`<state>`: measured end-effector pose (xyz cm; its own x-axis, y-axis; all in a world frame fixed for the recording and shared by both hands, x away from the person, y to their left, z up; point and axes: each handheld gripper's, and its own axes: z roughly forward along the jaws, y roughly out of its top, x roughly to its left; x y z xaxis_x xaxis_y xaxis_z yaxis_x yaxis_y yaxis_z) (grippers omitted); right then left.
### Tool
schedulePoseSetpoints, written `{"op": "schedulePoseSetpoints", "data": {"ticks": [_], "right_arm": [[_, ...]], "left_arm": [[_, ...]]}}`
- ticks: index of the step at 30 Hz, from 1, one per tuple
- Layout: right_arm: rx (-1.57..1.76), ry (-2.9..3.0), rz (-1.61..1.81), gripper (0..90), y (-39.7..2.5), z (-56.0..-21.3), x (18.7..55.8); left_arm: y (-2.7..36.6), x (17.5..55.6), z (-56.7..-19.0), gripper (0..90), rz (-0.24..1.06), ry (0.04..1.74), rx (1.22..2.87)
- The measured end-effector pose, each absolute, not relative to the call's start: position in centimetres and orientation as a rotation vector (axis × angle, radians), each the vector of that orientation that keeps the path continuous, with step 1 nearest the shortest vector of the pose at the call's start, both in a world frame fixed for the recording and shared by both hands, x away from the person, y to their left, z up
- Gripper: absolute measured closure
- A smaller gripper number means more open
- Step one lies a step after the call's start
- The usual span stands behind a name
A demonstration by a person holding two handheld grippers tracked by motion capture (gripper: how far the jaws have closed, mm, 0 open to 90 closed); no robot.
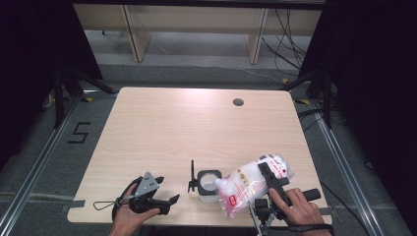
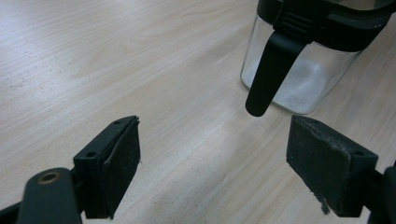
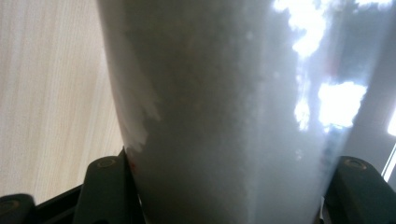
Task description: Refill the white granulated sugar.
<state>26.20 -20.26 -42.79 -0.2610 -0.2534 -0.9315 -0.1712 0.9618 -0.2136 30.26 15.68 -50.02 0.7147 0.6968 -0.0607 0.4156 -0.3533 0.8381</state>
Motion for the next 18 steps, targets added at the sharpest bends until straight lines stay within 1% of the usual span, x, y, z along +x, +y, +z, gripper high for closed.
{"op": "schedulePoseSetpoints", "data": {"ticks": [10,11,14,16,18], "right_arm": [[-0.312,1.846,-0.054,40.3,-20.27,-42.81,26.30],[-0.335,1.843,-0.093,40.3,-20.16,-42.55,26.22],[-0.359,1.836,-0.070,40.3,-20.21,-42.64,26.36],[-0.294,1.852,-0.054,40.3,-20.27,-42.97,26.20],[-0.381,1.829,-0.091,40.3,-20.02,-42.39,26.39]], "left_arm": [[15.75,30.34,-49.92,17.0,0.395,0.829,2.003],[15.78,30.34,-49.95,17.0,0.401,0.826,2.012],[15.72,30.36,-49.93,17.0,0.394,0.833,2.003],[15.71,30.30,-49.92,17.0,0.394,0.828,1.999],[15.78,30.35,-49.94,17.0,0.395,0.827,2.001]]}}
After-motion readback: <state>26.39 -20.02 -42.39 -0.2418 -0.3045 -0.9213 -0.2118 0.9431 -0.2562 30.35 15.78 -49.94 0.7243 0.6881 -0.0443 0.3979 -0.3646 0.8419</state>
